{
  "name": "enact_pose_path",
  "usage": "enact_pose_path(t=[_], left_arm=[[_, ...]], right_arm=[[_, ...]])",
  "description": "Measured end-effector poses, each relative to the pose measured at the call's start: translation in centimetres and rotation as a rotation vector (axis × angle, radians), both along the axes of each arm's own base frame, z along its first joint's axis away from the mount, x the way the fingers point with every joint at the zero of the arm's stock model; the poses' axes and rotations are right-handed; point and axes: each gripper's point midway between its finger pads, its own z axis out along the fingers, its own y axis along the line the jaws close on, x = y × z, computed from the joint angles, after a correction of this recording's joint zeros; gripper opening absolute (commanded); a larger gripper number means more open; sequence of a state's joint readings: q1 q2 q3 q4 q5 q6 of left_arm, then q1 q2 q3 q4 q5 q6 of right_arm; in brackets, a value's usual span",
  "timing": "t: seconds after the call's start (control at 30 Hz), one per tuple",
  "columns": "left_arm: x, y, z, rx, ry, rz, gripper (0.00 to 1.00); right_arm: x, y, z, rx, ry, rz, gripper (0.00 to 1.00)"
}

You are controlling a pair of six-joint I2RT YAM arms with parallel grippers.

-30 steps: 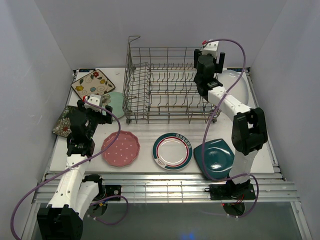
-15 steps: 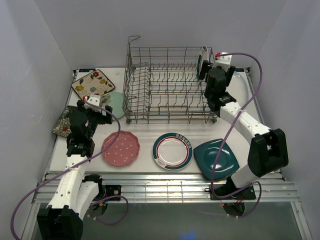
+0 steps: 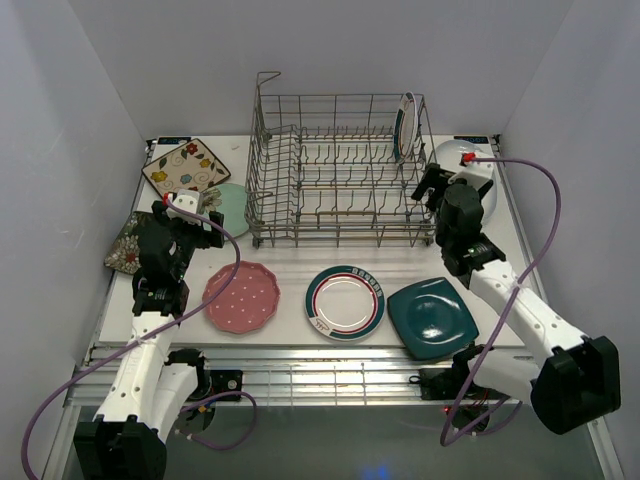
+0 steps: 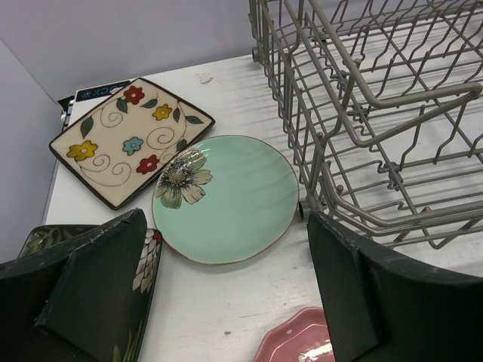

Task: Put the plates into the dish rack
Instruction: Pick up the plate at the center of the board.

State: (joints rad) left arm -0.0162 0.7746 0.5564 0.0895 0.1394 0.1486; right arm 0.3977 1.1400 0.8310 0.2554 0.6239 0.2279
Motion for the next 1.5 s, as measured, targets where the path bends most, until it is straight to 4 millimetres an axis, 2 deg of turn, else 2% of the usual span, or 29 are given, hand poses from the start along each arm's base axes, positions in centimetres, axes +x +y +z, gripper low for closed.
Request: enact_pose_path(t=[0.27, 0.43, 0.63, 0.8, 1.03, 1.23, 1.4, 1.5], left_arm=[[0.0, 0.1, 0.0, 0.0, 0.0, 0.004, 0.98], [0.0, 0.1, 0.0, 0.001, -0.001, 0.005, 0.98], [0.0, 0.1, 0.0, 0.0, -0.001, 0.005, 0.98], [0.0, 0.1, 0.0, 0.0, -0.001, 0.005, 0.98], [0.0, 0.1, 0.0, 0.001, -0.001, 0.005, 0.98], [0.0, 0.1, 0.0, 0.001, -0.001, 0.004, 0.98], [0.0, 0.0, 0.0, 0.0, -0.001, 0.001, 0.98], [0.0, 0.0, 0.0, 0.0, -0.001, 0.001, 0.98]], right_arm=[[-5.4, -1.1, -1.5, 0.15, -0.021, 0.023, 0.9], [-6.9, -1.0, -2.5, 0.23, 0.012, 0.026, 0.9], [-8.7, -1.3, -7.3, 0.29, 0.201, -0.031, 0.9], [-10.5, -1.8, -9.9, 0.349, 0.307, -0.097, 0.9], [-11.8, -2.5, -9.6, 0.457, 0.273, -0.15, 0.9], [-13.2, -3.8, -10.7, 0.508, 0.276, -0.237, 0.9], [-13.5, -4.2, -11.6, 0.555, 0.28, -0.287, 0.9], [-13.5, -5.3, -12.5, 0.581, 0.284, -0.347, 0.9]])
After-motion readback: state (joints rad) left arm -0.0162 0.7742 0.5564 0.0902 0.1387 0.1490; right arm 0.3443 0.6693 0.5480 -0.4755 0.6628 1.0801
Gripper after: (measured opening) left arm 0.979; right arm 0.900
